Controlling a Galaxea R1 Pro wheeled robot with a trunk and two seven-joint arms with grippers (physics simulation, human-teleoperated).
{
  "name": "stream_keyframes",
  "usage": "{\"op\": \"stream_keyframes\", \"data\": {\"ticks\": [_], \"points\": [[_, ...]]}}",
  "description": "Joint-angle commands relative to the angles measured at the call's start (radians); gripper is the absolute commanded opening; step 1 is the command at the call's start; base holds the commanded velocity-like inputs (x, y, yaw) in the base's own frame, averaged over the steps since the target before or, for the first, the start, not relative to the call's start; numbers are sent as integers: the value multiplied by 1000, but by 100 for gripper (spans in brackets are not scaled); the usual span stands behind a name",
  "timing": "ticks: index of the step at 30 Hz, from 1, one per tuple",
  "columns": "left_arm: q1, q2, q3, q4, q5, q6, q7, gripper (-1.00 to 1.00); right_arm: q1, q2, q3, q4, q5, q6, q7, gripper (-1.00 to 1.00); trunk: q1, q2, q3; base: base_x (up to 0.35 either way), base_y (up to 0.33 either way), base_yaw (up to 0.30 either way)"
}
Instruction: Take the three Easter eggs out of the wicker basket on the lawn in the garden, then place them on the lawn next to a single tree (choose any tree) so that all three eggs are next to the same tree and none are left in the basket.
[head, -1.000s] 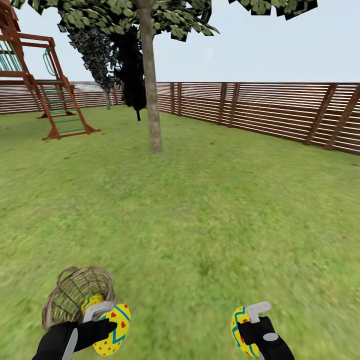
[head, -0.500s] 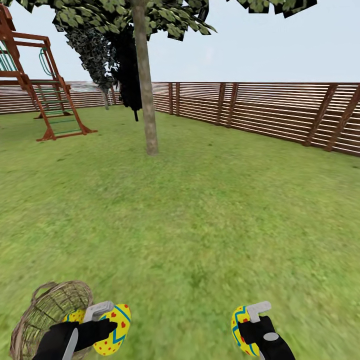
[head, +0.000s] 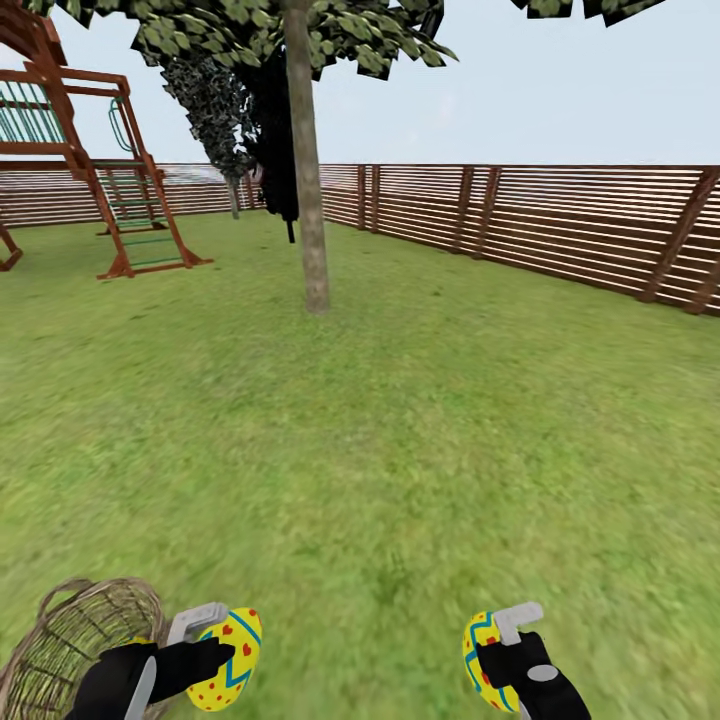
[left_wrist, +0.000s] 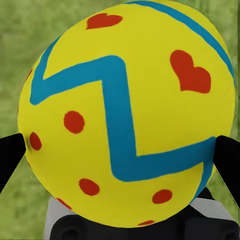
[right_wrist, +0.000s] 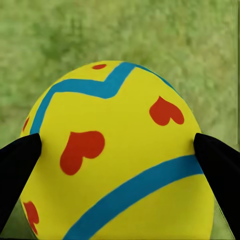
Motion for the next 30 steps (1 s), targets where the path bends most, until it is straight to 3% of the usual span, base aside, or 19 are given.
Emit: {"op": "stream_keyframes", "data": {"ticks": [1, 30], "points": [[-1, 0, 2, -1, 2, 6, -3, -100, -1, -2, 4, -2, 6, 6, -4, -100, 1, -1, -1, 266, -239, 9], [-1, 0, 2, 5, 2, 6, -3, -100, -1, -2, 4, -2, 3, 7, -4, -100, 1, -1, -1, 265, -239, 3]]}}
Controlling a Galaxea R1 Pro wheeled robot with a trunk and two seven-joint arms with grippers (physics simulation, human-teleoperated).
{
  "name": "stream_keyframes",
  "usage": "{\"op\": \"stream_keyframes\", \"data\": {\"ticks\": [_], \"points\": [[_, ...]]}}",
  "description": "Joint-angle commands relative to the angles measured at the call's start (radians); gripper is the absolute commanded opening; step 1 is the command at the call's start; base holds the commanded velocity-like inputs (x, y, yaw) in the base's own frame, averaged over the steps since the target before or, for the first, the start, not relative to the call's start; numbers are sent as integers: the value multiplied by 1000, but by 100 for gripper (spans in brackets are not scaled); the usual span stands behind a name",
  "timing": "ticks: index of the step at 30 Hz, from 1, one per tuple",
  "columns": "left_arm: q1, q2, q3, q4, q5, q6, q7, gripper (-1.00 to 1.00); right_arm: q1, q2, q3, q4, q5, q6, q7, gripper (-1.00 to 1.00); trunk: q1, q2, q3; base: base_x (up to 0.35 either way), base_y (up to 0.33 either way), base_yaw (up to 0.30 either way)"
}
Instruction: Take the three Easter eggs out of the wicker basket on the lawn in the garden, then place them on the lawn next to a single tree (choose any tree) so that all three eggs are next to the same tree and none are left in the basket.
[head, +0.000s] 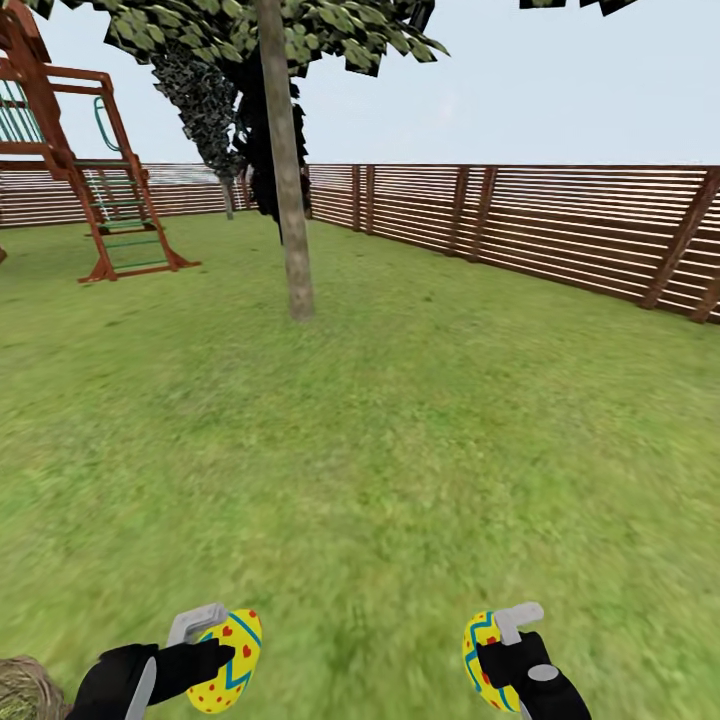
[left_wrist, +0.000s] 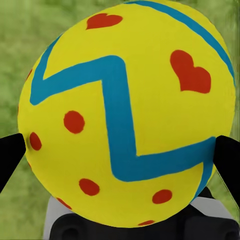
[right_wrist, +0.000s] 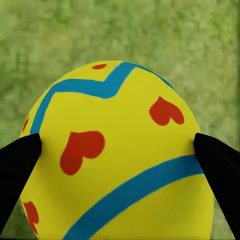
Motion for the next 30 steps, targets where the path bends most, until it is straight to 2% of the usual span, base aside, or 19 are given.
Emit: {"op": "stream_keyframes", "data": {"ticks": [1, 15, 21, 30], "points": [[-1, 0, 2, -1, 2, 6, -3, -100, -1, -1, 3, -1, 6, 7, -4, -100, 1, -1, -1, 265, -239, 113], [-1, 0, 2, -1, 1, 6, -3, -100, -1, -2, 4, -1, 3, 5, -3, -100, 1, -1, -1, 265, -239, 57], [-1, 0, 2, -1, 3, 6, -4, -100, -1, -3, 3, -1, 3, 6, -4, -100, 1, -1, -1, 265, -239, 168], [-1, 1, 3, -2, 5, 6, -5, -100, -1, -6, 3, -3, 2, 5, -2, -100, 1, -1, -1, 265, -238, 5]]}}
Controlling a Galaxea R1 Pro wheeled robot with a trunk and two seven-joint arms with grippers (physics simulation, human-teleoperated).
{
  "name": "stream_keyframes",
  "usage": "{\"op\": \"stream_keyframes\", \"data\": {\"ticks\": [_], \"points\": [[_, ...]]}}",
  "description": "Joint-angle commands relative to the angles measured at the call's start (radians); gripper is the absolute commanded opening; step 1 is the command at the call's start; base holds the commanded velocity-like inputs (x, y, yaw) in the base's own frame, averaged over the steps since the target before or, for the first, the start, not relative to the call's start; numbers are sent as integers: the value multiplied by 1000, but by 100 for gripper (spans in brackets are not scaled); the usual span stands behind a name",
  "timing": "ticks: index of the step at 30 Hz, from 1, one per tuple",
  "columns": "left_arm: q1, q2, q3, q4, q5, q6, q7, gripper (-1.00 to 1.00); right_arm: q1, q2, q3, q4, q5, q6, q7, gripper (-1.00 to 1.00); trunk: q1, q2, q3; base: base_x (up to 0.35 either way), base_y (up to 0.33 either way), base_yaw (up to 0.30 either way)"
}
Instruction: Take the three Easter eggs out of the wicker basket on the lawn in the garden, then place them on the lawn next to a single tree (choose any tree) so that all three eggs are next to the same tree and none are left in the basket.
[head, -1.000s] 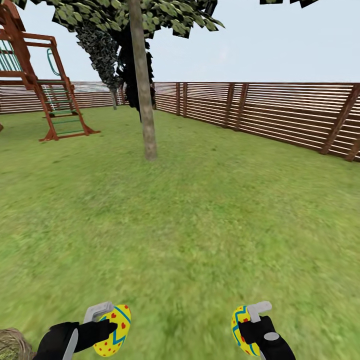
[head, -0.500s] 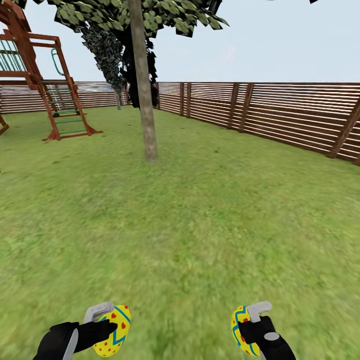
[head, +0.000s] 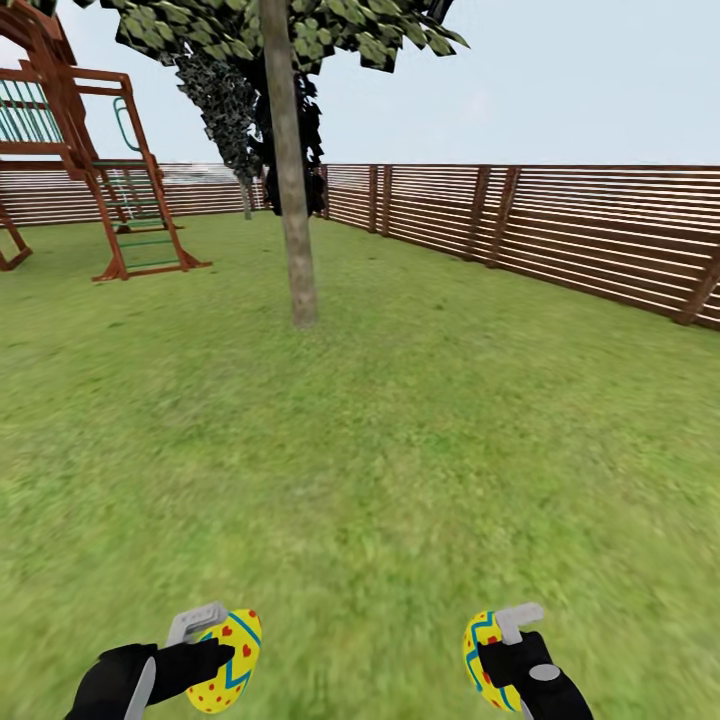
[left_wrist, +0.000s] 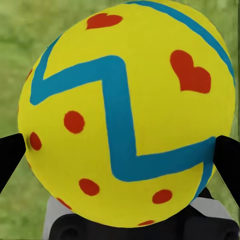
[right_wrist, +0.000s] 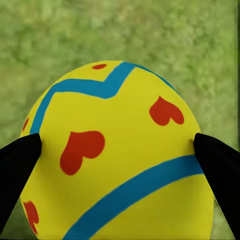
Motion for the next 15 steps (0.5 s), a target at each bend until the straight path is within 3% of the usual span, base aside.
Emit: {"op": "stream_keyframes", "data": {"ticks": [1, 4, 10, 15], "points": [[-1, 0, 2, -1, 3, 6, -3, -100, -1, -1, 4, -1, 6, 7, -4, -100, 1, -1, -1, 265, -221, 0], [-1, 0, 2, -2, 3, 6, -3, -100, -1, -1, 4, -1, 6, 7, -4, -100, 1, -1, -1, 266, -210, 25], [-1, 1, 2, 0, 1, 6, -2, -100, -1, -3, 0, -1, 4, 7, -4, -100, 1, -1, -3, 266, -207, 219], [-1, 0, 2, 54, -3, -5, 0, -100, -1, -1, -40, 8, 3, 7, -1, -100, 1, -1, -6, 267, -207, 123]]}}
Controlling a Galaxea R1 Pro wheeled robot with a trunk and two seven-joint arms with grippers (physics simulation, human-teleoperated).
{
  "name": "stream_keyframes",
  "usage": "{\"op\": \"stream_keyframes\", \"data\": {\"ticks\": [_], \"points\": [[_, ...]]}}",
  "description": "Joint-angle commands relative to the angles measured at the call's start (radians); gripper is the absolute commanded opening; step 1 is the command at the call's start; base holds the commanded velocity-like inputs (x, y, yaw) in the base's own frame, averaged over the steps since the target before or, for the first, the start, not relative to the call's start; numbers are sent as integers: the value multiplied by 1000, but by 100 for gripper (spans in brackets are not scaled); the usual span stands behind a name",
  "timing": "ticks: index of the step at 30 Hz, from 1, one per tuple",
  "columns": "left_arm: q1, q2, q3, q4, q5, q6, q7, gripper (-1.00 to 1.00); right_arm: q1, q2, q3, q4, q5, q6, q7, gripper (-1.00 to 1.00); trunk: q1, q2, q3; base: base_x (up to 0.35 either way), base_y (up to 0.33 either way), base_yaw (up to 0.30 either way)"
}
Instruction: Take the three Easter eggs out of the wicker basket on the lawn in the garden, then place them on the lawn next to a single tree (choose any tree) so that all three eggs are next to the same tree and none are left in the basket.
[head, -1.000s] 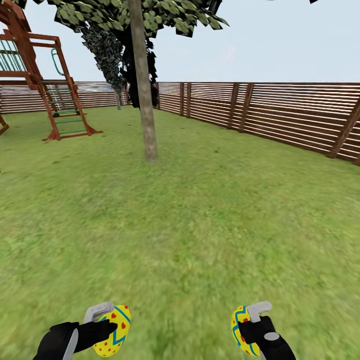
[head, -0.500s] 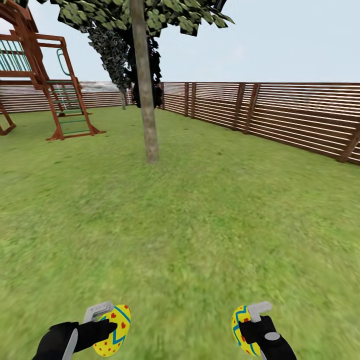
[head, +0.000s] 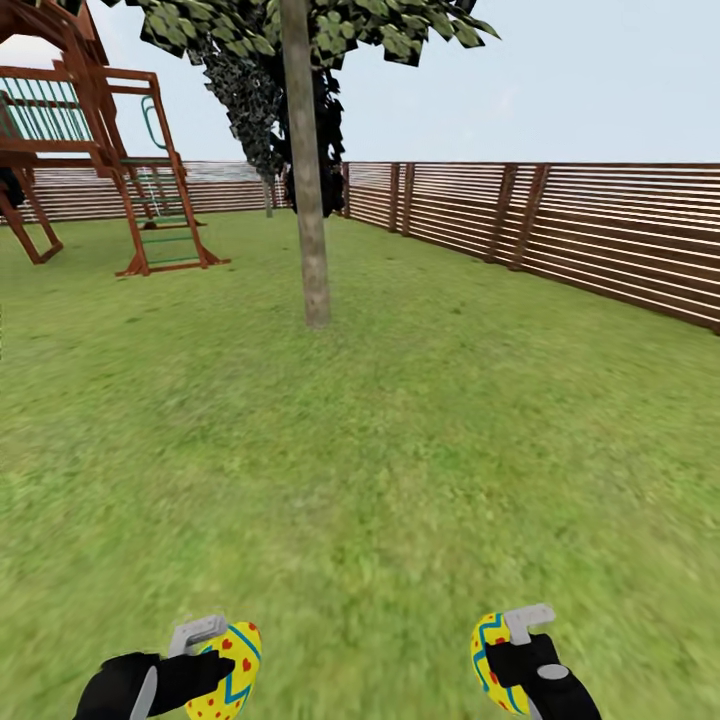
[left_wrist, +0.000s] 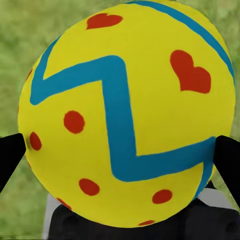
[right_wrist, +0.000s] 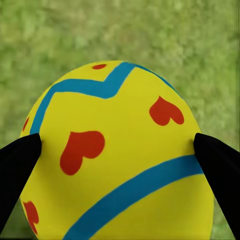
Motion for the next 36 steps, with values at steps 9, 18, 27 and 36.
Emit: {"op": "stream_keyframes", "data": {"ticks": [9, 18, 27, 36], "points": [[-1, 8, 11, 119, 1, -219, 4, -100, -1, -1, -11, 17, 9, 8, -2, -100, 1, -1, -8, 270, -207, 26], [-1, 47, 16, 247, 1, -213, 1, -100, -1, 8, -1, 18, 10, 12, -2, -100, 1, -1, -15, 271, -195, 0], [-1, 83, 19, 251, 27, -212, -5, -100, -1, 3, -10, 17, 6, 11, -4, -100, 1, -1, -21, 271, -184, 46], [-1, 82, 17, 255, 28, -216, -3, -100, -1, -2, -11, 17, 6, 8, -1, -100, 1, -1, -27, 271, -178, 101]]}}
